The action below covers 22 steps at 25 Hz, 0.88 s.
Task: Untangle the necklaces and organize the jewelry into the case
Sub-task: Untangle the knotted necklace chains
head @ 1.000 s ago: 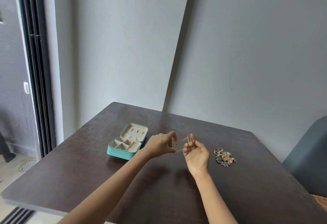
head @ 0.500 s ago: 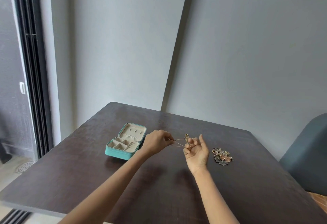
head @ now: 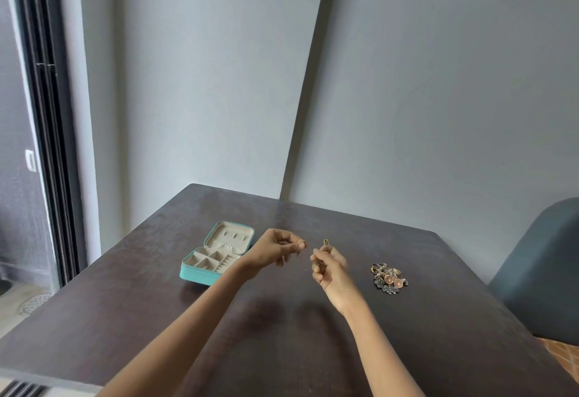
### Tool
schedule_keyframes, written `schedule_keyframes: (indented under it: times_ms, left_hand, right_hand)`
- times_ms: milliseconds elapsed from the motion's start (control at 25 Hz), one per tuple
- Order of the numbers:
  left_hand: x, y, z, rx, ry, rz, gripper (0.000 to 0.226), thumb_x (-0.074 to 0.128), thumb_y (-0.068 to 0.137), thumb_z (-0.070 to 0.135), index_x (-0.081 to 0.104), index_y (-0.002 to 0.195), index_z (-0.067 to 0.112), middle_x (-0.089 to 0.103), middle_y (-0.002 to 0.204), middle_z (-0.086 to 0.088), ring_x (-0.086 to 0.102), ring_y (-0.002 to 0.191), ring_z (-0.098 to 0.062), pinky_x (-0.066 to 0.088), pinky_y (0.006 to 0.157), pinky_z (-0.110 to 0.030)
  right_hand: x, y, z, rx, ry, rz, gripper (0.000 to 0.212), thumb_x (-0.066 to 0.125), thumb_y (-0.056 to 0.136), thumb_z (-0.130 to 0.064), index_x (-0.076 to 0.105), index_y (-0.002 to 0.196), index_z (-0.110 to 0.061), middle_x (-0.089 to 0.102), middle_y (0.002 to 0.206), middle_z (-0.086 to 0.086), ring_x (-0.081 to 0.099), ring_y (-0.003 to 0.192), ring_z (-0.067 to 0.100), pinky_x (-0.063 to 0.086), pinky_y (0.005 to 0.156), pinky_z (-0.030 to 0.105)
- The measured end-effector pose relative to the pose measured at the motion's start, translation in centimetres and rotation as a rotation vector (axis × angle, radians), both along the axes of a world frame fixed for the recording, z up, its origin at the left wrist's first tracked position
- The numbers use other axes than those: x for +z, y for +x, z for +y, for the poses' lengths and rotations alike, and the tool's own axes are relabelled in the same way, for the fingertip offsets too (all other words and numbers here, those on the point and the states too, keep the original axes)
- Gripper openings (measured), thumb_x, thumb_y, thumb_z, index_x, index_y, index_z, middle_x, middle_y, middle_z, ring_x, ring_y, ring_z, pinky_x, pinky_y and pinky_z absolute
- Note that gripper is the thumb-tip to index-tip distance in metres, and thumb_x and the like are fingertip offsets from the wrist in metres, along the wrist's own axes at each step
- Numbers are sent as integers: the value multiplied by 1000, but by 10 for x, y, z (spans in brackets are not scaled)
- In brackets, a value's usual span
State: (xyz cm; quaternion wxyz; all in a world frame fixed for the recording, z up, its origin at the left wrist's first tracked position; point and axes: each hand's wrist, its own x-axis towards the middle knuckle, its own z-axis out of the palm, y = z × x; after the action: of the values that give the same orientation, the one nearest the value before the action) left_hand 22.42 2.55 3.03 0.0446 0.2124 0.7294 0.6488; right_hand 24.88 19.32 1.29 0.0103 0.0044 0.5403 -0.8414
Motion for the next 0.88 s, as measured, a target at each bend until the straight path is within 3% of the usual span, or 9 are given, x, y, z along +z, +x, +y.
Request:
schedule_keyframes:
  times_ms: [160, 280, 360, 440, 520, 600, 720, 800, 880]
  left_hand:
    - [-3, -3, -2, 5, -18, 21, 9, 68, 86, 18, 70, 78, 14, 62, 59, 6, 45, 46, -5, 35, 39, -17]
    - [-2, -5, -1, 101, -75, 68, 9, 68, 85, 13, 71, 77, 13, 61, 54, 8, 42, 39, -2, 33, 37, -16]
    - [-1, -6, 0, 177, -248, 172, 6, 69, 84, 14, 74, 81, 12, 67, 65, 4, 45, 39, 1, 35, 42, -12]
    - [-2, -5, 2, 236, -446, 307, 10, 71, 82, 23, 77, 86, 16, 72, 78, 5, 52, 51, 6, 40, 53, -11]
    - [-6, -3, 5, 303, -547, 389, 12, 70, 82, 32, 77, 87, 24, 73, 84, 9, 59, 68, 2, 46, 65, -20]
    - [-10, -3, 9, 356, -575, 423, 11, 68, 82, 35, 76, 88, 29, 73, 88, 12, 63, 80, -5, 49, 71, -27]
    - [-12, -2, 11, 380, -596, 458, 11, 68, 82, 37, 75, 87, 30, 72, 88, 13, 64, 83, -5, 51, 72, -29]
    - [-12, -1, 12, 372, -566, 438, 9, 69, 81, 36, 75, 84, 29, 72, 84, 14, 62, 77, -1, 51, 70, -28]
    - [-13, -3, 13, 322, -423, 337, 6, 73, 79, 32, 75, 79, 26, 72, 78, 11, 57, 60, 4, 48, 60, -26]
  right_hand:
    - [-1, 0, -6, 65, 352, 112, 8, 56, 90, -7, 54, 87, -14, 59, 69, -1, 43, 44, 5, 26, 40, 15]
    - [-5, -4, -4, 7, 439, 155, 4, 61, 90, -18, 62, 88, -14, 64, 75, -2, 46, 45, 5, 29, 41, 16]
    - [-7, -5, -2, -35, 465, 142, 9, 63, 88, -24, 66, 86, -16, 66, 76, -3, 48, 46, 6, 32, 42, 16]
    - [-8, -6, -1, -70, 488, 116, 13, 64, 88, -26, 67, 81, -16, 67, 73, -4, 49, 44, 6, 32, 41, 16]
    - [-7, -7, -1, -86, 533, 101, 15, 65, 87, -25, 67, 78, -14, 66, 71, -3, 49, 43, 4, 32, 40, 15]
    - [-6, -7, -2, -98, 551, 89, 11, 66, 87, -21, 68, 79, -13, 66, 72, 1, 49, 43, 1, 32, 40, 14]
    - [-5, -8, 0, -114, 531, 48, 10, 65, 87, -18, 69, 78, -14, 66, 71, -2, 49, 45, 2, 31, 40, 14]
    - [-3, -9, 0, -113, 511, 32, 12, 64, 86, -17, 68, 76, -15, 65, 71, -2, 49, 50, 5, 31, 42, 15]
    - [-2, -11, 0, -132, 448, 20, 12, 62, 86, -15, 68, 75, -16, 66, 75, 0, 48, 53, 7, 30, 43, 16]
